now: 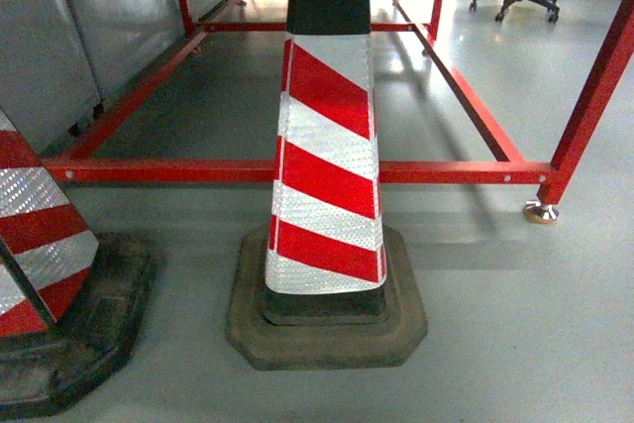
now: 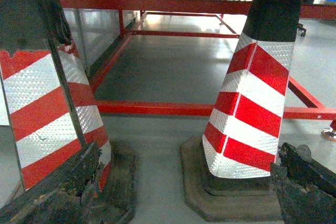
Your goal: Sort blue parts and orange caps into right shelf containers
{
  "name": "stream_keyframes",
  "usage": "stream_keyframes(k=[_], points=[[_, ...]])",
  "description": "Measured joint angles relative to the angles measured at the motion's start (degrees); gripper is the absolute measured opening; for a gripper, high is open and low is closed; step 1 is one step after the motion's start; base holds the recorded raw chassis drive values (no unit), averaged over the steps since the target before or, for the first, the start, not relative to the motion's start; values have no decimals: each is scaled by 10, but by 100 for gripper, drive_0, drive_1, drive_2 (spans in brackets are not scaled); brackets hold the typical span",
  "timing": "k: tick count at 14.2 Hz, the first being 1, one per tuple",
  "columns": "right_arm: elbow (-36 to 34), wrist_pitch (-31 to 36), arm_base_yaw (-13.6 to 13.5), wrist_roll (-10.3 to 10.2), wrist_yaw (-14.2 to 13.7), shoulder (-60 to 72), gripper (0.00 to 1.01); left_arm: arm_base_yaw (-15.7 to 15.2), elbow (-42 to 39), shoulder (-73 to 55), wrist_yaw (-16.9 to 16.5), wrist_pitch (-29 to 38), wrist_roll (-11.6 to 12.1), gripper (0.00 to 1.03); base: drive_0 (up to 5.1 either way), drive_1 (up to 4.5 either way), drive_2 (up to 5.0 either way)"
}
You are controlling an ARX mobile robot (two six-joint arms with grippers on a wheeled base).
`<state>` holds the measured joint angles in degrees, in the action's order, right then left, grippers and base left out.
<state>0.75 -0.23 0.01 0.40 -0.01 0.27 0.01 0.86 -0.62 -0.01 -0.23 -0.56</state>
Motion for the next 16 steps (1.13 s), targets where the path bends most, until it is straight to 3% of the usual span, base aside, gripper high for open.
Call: stream_keyframes(k=[16], points=[[0,-1,0,-5,0,0,98,0,0,0,0,0,6,98,0,0,0]])
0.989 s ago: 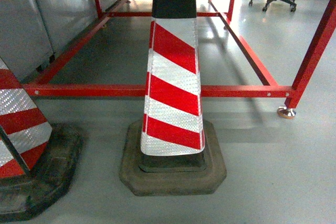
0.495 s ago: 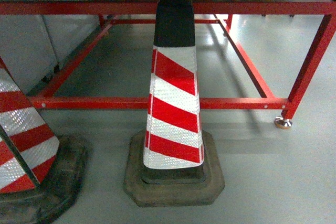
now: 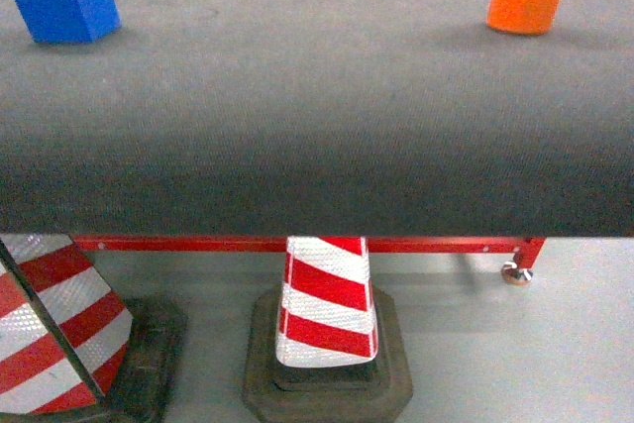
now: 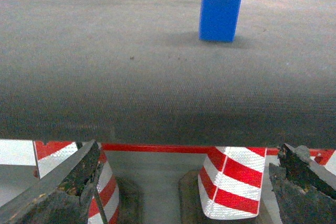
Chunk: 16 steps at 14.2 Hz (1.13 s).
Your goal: Sort blue parts and orange caps into right shelf containers
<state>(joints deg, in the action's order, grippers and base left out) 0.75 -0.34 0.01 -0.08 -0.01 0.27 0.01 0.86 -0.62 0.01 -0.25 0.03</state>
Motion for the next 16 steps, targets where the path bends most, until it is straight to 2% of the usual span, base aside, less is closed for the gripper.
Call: stream_keyframes(k=[16], points=[[0,0,0,0,0,0,98,0,0,0,0,0,0,98,0,0,0]])
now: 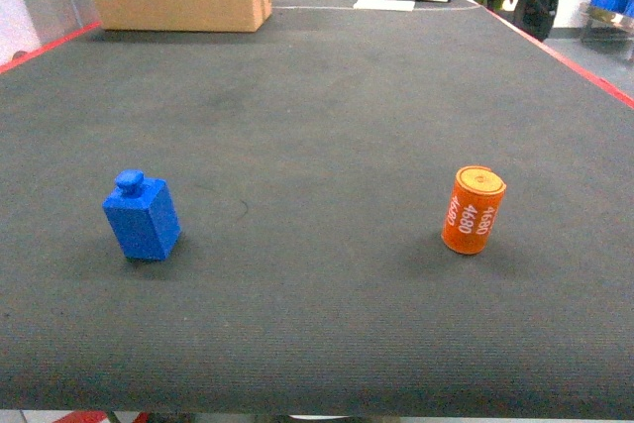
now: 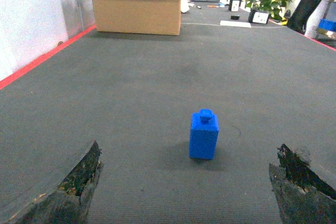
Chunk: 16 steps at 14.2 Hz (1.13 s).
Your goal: Sort blue parts and orange caps into right shelf containers
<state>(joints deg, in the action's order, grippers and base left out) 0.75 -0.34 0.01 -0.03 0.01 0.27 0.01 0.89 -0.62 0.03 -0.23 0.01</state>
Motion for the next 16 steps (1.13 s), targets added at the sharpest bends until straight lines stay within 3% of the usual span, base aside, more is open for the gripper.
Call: stream_keyframes(k=[16], points=[[0,0,0,0,0,0,98,0,0,0,0,0,0,98,0,0,0]])
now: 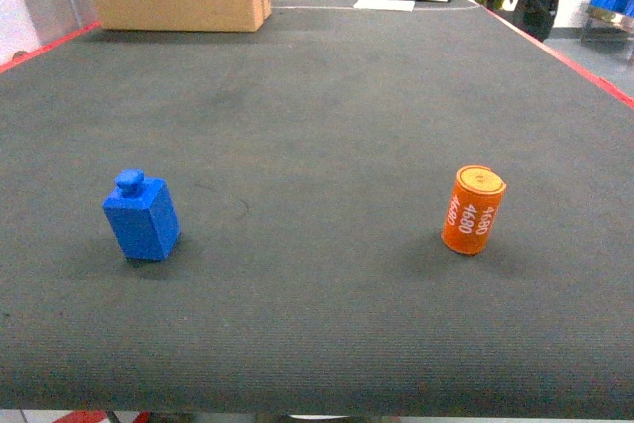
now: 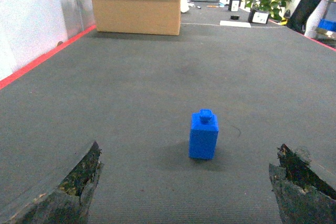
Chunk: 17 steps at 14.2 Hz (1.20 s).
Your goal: Sort blue parts and orange caps into right shelf containers
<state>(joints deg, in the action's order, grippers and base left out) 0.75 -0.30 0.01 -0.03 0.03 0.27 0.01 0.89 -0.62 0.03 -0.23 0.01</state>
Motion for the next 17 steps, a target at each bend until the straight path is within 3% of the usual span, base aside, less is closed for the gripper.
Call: stream_keyframes(k=[11,12,13,14,15,17], points=[[0,0,0,0,0,0,98,0,0,0,0,0,0,98,0,0,0],[5,-23,-5,2,-10,9,98,23,5,-15,57,-16,0,98,0,0,0],[10,22,-24,3,-33,92,98,79,13,-114,151,57,-3,98,0,0,0],[17,85,-39,1,-33,162,98,101,27,-205,176,142,-2,98,0,0,0],[41,213,-61,-4,-39,290,98,104,56,-325,176,251,-2,98,0,0,0],[102,408,-96,-6,-49,529,98,117,123,-527,150,403,-2,98,0,0,0]])
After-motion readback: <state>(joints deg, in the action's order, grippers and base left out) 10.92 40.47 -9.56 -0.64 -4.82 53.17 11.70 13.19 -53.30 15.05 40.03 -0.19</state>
